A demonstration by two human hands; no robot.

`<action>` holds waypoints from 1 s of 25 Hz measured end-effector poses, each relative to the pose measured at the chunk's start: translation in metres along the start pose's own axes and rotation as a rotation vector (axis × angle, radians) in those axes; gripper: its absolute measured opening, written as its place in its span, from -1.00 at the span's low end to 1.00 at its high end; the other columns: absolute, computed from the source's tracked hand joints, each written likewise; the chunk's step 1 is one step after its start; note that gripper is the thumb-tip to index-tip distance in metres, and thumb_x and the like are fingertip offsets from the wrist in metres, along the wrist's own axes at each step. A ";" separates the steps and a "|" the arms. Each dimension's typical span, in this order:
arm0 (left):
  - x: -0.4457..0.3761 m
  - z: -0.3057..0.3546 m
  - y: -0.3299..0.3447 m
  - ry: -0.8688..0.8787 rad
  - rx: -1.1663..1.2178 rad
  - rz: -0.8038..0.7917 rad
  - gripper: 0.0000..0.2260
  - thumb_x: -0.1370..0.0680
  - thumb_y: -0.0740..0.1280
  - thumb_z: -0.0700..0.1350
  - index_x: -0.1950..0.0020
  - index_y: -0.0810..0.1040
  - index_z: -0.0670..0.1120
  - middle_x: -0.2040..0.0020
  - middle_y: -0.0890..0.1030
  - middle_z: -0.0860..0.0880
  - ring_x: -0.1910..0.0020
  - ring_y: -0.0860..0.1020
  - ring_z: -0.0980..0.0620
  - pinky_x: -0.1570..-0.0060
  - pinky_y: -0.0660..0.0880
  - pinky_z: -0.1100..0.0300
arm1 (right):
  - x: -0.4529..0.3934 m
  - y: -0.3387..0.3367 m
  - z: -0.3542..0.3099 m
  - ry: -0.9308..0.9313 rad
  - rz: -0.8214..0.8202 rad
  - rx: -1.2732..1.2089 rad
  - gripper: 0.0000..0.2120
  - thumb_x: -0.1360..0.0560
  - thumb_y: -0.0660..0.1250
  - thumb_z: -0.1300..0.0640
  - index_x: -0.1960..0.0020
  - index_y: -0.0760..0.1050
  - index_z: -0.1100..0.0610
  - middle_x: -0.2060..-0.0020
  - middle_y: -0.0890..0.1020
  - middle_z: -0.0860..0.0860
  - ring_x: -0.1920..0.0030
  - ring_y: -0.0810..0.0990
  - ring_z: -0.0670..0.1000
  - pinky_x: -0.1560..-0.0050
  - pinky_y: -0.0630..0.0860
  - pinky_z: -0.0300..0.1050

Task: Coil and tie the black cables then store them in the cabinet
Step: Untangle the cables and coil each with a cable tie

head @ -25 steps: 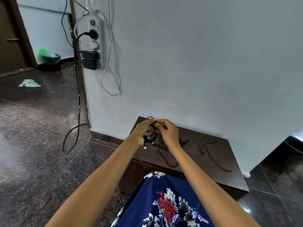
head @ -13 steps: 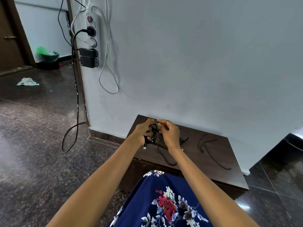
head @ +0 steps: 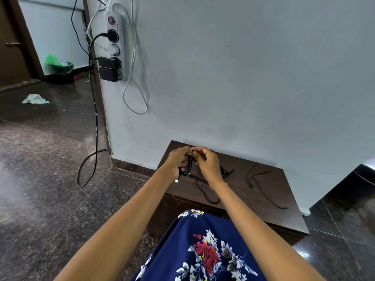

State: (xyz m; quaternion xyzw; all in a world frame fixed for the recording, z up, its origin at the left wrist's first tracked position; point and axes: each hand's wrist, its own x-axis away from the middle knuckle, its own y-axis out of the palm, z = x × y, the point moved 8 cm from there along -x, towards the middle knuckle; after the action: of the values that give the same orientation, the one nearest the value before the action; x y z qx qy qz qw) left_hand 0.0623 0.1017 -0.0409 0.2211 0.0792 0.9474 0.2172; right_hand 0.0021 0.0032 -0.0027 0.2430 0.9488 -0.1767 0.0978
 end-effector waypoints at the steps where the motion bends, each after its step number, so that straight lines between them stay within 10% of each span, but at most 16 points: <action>1: 0.000 0.000 -0.001 0.010 0.005 -0.003 -0.89 -0.46 0.25 -0.17 0.27 0.42 -0.09 0.48 0.23 0.02 0.69 0.12 0.16 0.61 0.08 0.37 | 0.000 0.001 0.001 0.022 -0.020 -0.026 -0.85 -0.56 0.29 0.19 0.02 0.59 -0.01 0.14 0.65 -0.17 0.14 0.61 -0.24 0.10 0.55 -0.34; 25: -0.001 -0.003 0.001 -0.003 0.059 -0.075 -0.83 -0.44 0.21 -0.17 0.35 0.36 -0.08 0.61 0.27 0.09 0.69 0.12 0.15 0.61 0.09 0.33 | 0.009 0.001 0.007 0.101 0.031 -0.246 -0.85 -0.51 0.35 0.27 -0.05 0.63 0.18 0.09 0.69 0.07 0.14 0.63 -0.06 0.09 0.59 -0.30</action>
State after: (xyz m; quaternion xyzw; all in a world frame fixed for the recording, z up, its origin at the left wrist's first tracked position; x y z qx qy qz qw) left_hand 0.0612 0.1000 -0.0439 0.2258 0.1151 0.9355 0.2462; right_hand -0.0048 0.0052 -0.0117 0.2524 0.9631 -0.0449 0.0815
